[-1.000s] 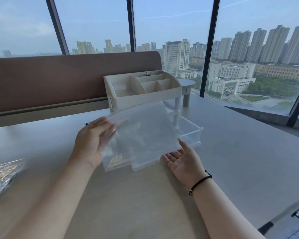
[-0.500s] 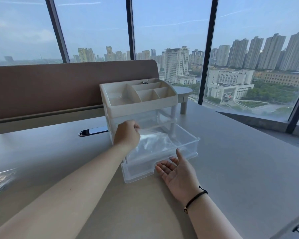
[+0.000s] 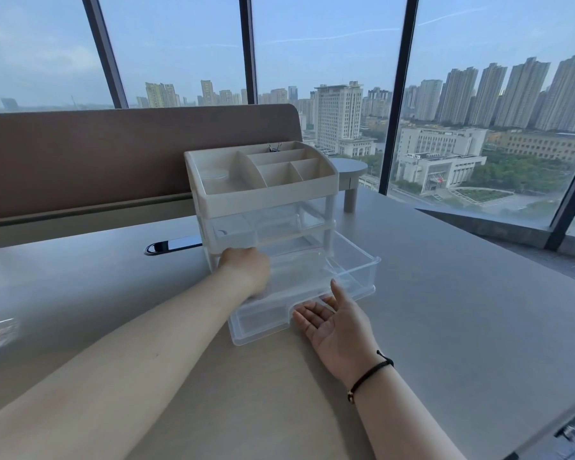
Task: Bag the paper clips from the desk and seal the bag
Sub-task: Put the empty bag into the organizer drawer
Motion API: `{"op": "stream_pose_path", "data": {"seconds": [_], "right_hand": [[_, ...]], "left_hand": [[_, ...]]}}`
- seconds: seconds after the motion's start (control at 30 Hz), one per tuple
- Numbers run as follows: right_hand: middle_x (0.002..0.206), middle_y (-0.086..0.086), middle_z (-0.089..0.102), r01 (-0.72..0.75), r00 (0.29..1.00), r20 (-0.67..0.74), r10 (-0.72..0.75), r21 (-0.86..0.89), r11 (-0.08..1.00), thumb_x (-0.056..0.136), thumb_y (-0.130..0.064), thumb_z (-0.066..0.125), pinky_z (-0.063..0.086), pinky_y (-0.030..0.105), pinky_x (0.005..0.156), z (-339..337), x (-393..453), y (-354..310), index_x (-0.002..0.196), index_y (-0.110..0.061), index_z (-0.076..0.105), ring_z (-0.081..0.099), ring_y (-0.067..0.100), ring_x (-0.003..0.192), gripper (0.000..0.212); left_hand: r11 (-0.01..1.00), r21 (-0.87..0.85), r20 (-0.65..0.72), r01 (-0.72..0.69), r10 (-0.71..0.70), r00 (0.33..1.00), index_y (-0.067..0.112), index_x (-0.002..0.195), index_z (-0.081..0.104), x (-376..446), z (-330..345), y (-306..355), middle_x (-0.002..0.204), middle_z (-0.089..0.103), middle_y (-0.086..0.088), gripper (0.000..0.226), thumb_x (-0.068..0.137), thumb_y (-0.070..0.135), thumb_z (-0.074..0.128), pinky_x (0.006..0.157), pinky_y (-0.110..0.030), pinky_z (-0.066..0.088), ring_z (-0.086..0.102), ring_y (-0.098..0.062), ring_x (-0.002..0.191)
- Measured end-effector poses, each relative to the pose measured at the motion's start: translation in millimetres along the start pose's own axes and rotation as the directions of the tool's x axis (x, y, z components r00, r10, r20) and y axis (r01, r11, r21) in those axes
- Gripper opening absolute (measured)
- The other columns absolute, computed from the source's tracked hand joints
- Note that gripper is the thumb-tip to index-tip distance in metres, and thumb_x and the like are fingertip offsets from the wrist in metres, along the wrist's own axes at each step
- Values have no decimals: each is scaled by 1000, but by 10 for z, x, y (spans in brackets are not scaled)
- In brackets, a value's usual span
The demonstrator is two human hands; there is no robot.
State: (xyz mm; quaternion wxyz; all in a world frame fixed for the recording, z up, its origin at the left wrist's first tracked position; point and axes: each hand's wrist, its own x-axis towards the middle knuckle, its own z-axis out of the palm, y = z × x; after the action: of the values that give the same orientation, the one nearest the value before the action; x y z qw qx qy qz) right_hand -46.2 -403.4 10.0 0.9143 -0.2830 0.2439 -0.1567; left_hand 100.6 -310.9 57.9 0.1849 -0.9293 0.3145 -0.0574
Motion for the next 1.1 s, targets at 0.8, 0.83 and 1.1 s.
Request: {"op": "stream_pose_path", "data": {"seconds": [0.8,0.83,1.1], "right_hand": [[81,20,56,-27,999,29,27,3,1000,98,-10,54,55,46,80,2,41,30,99,0,49,62,37,77,12],[83,21,56,-29,999,28,29,1,1000,99,-10,54,55,46,81,5,43,32,100,1,49,62,37,78,12],[96,24,58,-60,996,71,59,10,998,99,-13,53,52,50,91,44,171,38,104,2,48,63,39,88,16]], "left_hand": [[924,-382,-148,13,-75,986,16,81,75,-191,-143,-237,85,71,-7,26,82,5,52,74,-39,60,68,-28,78],[892,-452,-183,9,-102,978,16,75,74,-222,-99,-298,82,71,-3,24,82,9,53,73,-40,61,67,-25,75],[356,-904,-394,-236,-481,784,30,101,74,-775,309,-450,98,71,20,15,93,39,67,76,-7,46,64,8,93]]}}
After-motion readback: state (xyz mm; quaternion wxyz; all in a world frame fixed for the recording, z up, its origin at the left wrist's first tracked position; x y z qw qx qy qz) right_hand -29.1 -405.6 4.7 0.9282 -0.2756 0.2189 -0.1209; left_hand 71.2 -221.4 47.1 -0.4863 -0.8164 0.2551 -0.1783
